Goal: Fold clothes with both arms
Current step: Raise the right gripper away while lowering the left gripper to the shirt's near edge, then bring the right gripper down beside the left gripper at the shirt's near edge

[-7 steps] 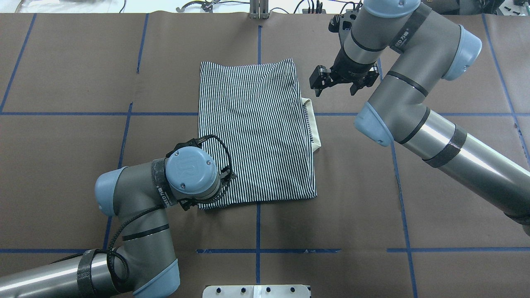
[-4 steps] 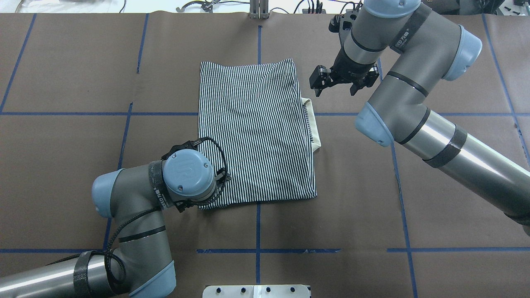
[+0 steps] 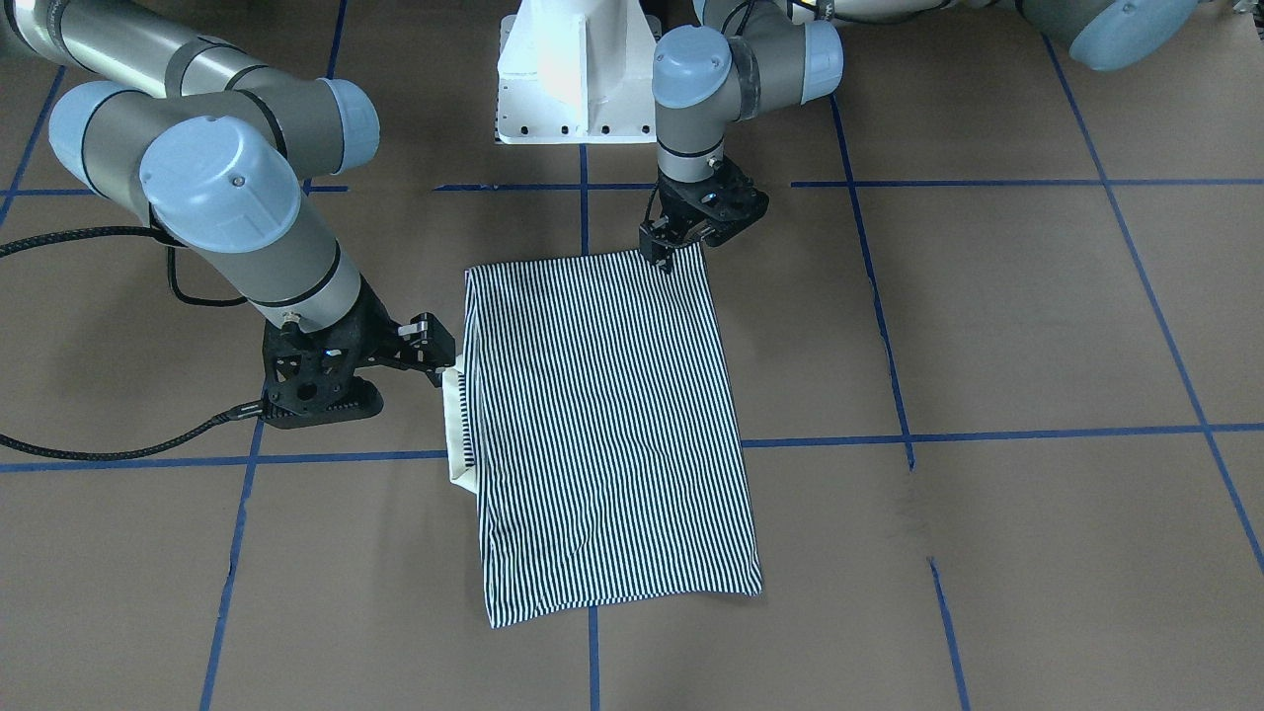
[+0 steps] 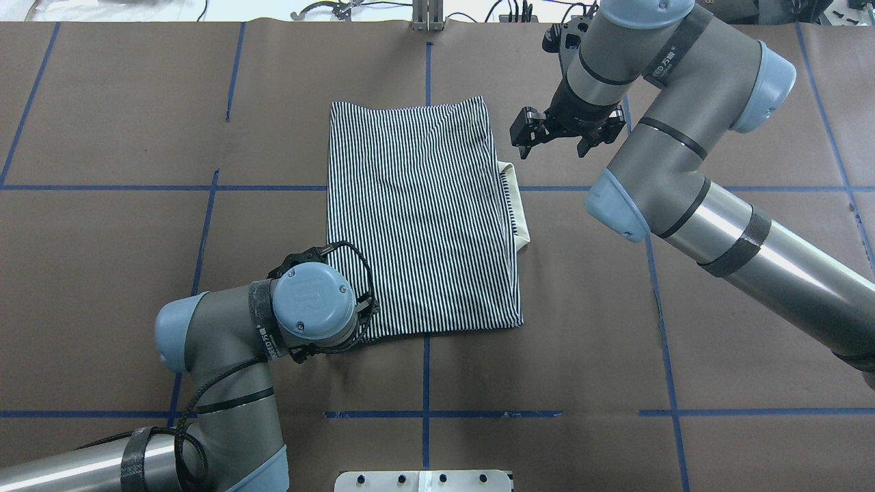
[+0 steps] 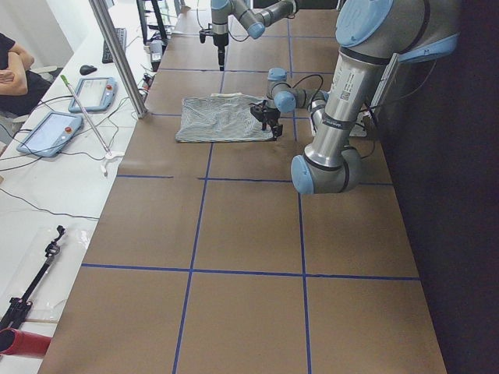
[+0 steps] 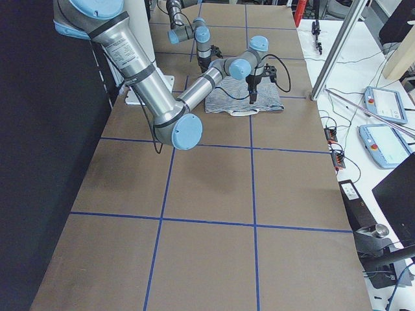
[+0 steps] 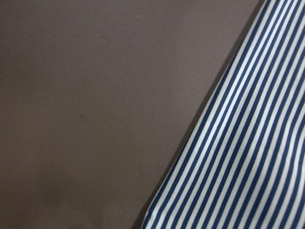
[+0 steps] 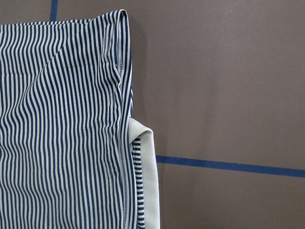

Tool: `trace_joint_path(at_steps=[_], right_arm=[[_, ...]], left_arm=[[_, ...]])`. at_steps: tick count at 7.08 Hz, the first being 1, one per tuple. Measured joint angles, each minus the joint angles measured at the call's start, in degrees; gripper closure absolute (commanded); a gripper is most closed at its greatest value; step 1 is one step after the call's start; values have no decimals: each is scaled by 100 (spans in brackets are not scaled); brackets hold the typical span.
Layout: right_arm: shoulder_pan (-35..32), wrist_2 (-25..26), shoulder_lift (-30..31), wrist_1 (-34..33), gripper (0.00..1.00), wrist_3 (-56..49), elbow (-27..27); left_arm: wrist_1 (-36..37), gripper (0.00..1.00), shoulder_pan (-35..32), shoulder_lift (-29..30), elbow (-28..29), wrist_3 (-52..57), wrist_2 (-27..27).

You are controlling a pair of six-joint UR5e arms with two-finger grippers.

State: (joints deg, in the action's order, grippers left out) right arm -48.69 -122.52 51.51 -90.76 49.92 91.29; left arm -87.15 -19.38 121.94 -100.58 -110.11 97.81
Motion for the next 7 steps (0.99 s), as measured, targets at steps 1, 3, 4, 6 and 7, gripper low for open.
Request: trace_joint_path(at_steps=[1,3,4,6,7], right_arm=[[0,0,0,-4,0,0,1],[0,0,0,-11,0,0,3],[0,2,1,-11,0,0,3],[0,16,16,-12,0,0,6],[0,20,21,-12,0,2,16]], left_arm=[[3,69,33,-5,3,-41,0],[1,100,52,-6,0,-91,-2],[5,100,52,-3,-7,-93,-3],[10,100,45,-5,-102,-72,6],[13,100,35,-39,-222,-61,8]])
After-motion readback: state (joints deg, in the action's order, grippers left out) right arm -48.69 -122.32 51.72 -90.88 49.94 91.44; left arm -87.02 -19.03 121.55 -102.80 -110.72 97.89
